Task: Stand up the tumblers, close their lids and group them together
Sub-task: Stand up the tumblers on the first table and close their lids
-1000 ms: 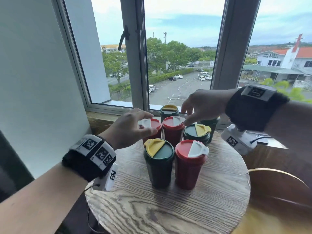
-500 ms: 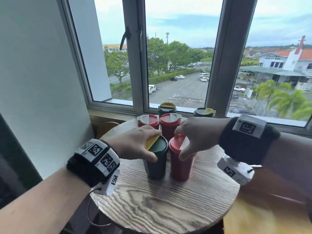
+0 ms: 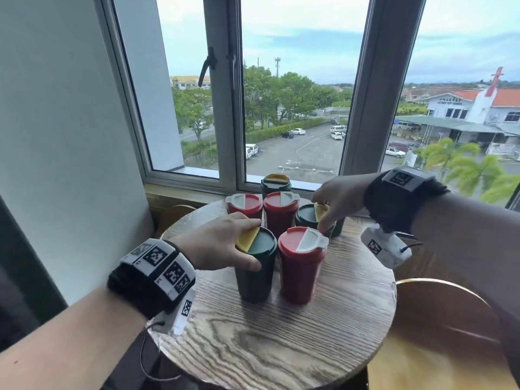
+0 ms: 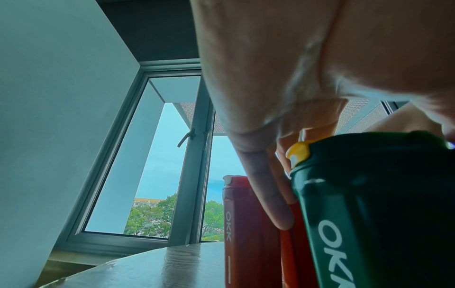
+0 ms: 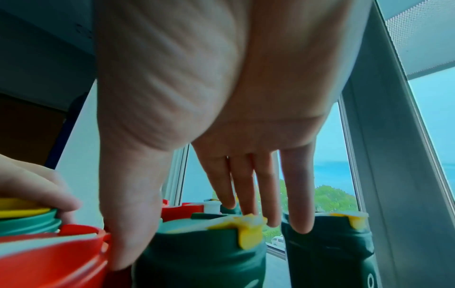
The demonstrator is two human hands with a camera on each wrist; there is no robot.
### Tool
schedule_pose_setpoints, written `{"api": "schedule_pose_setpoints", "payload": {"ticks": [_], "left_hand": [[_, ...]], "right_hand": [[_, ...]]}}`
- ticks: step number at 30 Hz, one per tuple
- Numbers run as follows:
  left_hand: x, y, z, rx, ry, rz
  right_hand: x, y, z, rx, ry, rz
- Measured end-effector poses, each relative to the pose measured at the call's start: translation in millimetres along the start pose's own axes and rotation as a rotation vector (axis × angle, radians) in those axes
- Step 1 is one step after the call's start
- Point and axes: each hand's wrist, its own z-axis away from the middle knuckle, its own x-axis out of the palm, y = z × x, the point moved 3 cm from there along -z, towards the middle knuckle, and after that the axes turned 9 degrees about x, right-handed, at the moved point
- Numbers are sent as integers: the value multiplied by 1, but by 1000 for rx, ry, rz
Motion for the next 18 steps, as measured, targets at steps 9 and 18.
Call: {"api": "schedule_pose_setpoints", "payload": {"ticks": [9, 18], "left_hand": [[6, -5, -1, -23, 24, 49], [6, -3, -1, -29, 29, 10]], "right_hand": [[13, 16, -7, 29, 38, -89], [26, 50, 11, 60, 19, -82]]}}
